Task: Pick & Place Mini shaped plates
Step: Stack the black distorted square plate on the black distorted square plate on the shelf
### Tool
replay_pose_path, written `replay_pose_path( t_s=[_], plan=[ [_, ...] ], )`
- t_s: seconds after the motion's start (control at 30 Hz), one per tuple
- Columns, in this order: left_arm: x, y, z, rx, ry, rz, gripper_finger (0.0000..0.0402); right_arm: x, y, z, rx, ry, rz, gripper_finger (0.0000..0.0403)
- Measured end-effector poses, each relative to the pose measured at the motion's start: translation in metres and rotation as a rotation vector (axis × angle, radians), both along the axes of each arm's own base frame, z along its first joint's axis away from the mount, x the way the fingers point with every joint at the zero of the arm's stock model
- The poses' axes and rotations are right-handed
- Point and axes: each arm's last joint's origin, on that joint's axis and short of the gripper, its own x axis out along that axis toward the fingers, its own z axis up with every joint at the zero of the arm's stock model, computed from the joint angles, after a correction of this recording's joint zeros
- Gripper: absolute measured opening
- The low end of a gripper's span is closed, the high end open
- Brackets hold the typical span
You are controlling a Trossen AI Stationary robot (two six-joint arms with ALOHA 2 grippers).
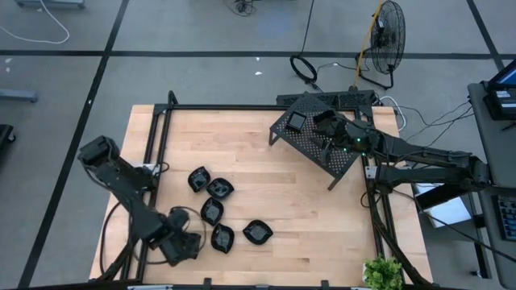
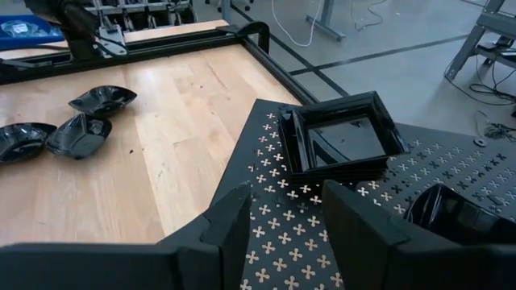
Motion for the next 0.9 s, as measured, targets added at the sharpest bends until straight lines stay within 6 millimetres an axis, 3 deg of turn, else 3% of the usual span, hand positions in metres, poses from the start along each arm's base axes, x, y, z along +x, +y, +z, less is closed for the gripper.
replay_pose_path(
  t_s=[0.27,0.43,0.67,0.77,0.9],
  plan=[
    [-0.027,-0.022,-0.010,0.071,0.018,0.231,0.0241,0.000,0.000,0.000,0.005,0.001,-0.001,0.0141],
    [-0.023,-0.029,-0.025,0.109,-0.006,0.223,0.0241,0.000,0.000,0.000,0.005,0.001,-0.001,0.0141],
    [-0.018,-0.028,-0.027,0.098,0.001,0.243,0.0239,0.000,0.000,0.000,0.016,-0.004,-0.006,0.0141],
    [-0.016,-0.029,-0.028,0.082,-0.003,0.247,0.0217,0.000,0.000,0.000,0.017,-0.005,-0.007,0.0141],
    [-0.013,-0.027,-0.028,0.088,-0.017,0.246,0.0156,0.000,0.000,0.000,0.018,-0.004,-0.007,0.0141]
  ],
)
